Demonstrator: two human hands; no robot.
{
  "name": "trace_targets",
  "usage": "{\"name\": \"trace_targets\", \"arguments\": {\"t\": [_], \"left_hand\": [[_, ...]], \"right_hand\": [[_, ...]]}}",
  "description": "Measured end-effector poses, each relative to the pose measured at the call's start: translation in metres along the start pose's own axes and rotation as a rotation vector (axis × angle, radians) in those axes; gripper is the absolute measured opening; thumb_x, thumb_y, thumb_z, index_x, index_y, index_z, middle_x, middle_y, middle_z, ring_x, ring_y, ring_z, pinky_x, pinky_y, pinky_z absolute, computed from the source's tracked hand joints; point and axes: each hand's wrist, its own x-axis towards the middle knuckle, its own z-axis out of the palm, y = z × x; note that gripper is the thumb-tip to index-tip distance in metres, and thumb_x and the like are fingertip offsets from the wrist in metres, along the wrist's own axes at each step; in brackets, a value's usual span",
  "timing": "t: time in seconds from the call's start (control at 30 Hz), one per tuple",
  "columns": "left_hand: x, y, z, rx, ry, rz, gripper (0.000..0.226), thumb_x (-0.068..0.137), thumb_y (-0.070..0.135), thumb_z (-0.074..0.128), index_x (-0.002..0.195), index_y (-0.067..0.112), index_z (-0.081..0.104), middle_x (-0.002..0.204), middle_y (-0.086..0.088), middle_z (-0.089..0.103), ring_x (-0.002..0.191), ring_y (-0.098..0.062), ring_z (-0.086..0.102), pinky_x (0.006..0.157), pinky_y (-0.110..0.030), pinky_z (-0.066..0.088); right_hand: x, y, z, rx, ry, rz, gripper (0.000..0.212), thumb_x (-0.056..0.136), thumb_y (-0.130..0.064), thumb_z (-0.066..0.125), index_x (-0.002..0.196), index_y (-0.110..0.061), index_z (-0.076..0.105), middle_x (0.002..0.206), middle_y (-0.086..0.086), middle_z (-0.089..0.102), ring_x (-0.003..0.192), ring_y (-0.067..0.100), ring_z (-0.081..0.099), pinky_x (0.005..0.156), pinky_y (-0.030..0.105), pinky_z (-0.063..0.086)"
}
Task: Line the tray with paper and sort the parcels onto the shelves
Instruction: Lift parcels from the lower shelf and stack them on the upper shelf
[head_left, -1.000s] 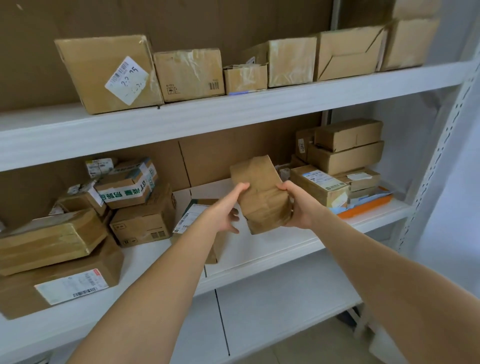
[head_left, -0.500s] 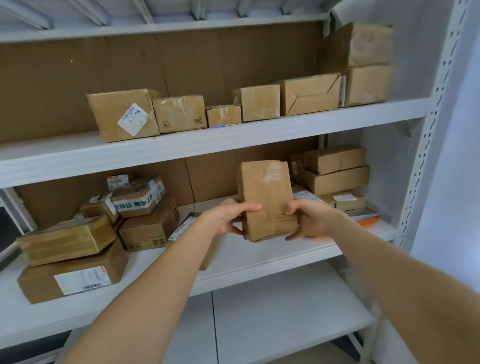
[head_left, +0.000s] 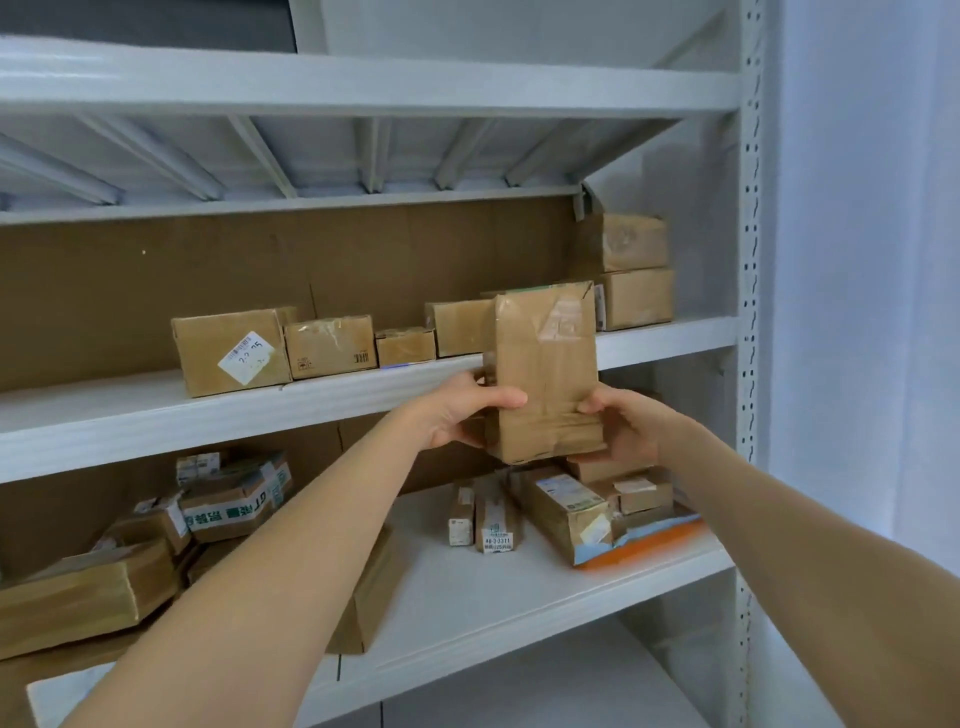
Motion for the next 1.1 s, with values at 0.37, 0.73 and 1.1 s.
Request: {"name": "trace_targets", "arguments": {"t": [0.37, 0.73, 1.1], "left_hand": [[0.031, 0.115, -0.009, -0.205, 0.082, 0.197, 0.055, 0.085, 0.032, 0.068, 0.134, 0.017, 0.048, 0.129, -0.012, 0.055, 0.113, -0.033, 0.054, 0.091, -0.062, 0.046], [0.100, 0.164, -0.035, -0.273, 0.164, 0.105, 0.066, 0.085, 0.048, 0.062, 0.138, 0.017, 0.040, 0.130, -0.017, 0.051, 0.114, -0.037, 0.054, 0.099, -0.053, 0.045], [0.156, 0.144, -0.035, -0.182, 0.272, 0.176, 0.049, 0.101, 0.039, 0.040, 0.142, 0.012, 0.038, 0.138, -0.011, 0.050, 0.122, -0.026, 0.051, 0.098, -0.035, 0.044]], "right_hand": [[-0.005, -0.123, 0.025, 0.159, 0.301, -0.231, 0.067, 0.079, -0.045, 0.075, 0.130, -0.016, 0.041, 0.119, 0.013, 0.051, 0.106, 0.031, 0.056, 0.086, 0.044, 0.056], [0.071, -0.183, 0.043, -0.106, 0.678, -0.412, 0.054, 0.090, -0.047, 0.061, 0.130, -0.013, 0.048, 0.110, 0.008, 0.059, 0.097, 0.023, 0.059, 0.073, 0.033, 0.054], [0.139, -0.173, 0.034, -0.211, 0.726, -0.478, 0.070, 0.094, -0.041, 0.059, 0.152, -0.015, 0.028, 0.145, 0.010, 0.046, 0.127, 0.029, 0.048, 0.103, 0.042, 0.042]]}}
